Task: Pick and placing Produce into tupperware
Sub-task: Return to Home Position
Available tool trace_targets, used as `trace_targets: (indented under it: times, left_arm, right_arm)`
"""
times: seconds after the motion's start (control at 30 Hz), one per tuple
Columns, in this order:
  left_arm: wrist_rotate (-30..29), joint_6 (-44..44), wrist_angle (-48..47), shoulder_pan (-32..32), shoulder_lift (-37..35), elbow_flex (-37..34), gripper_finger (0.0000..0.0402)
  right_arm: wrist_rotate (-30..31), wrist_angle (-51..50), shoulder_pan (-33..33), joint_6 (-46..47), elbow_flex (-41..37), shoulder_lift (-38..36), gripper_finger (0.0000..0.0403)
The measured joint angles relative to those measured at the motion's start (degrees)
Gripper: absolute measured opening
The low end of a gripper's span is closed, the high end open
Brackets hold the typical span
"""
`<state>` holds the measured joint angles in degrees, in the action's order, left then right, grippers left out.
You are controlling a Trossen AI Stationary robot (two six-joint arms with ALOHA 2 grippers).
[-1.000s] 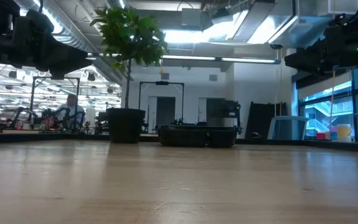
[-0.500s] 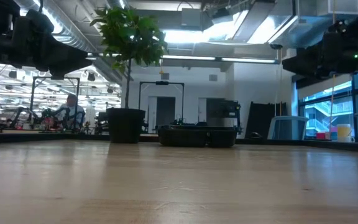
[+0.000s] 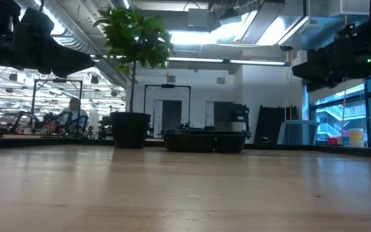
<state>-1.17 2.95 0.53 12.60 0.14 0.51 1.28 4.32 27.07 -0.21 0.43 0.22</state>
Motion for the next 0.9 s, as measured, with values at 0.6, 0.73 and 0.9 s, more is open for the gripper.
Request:
trace_targets:
  times: [0.6,0.73,0.9]
  left_arm:
    - [0.0,0.6,0.0,0.0,0.0,0.0,0.0186]
    - [0.0,0.6,0.0,0.0,0.0,0.0,0.0186]
    - [0.0,0.6,0.0,0.0,0.0,0.0,0.0186]
  right_arm:
    - [0.1,-3.0,0.0,-3.5,0.0,0.0,0.0161]
    - [0.1,-2.9,0.0,-6.7,0.0,0.0,0.0161]
    - [0.1,-2.9,0.0,-4.4,0.0,0.0,0.0161]
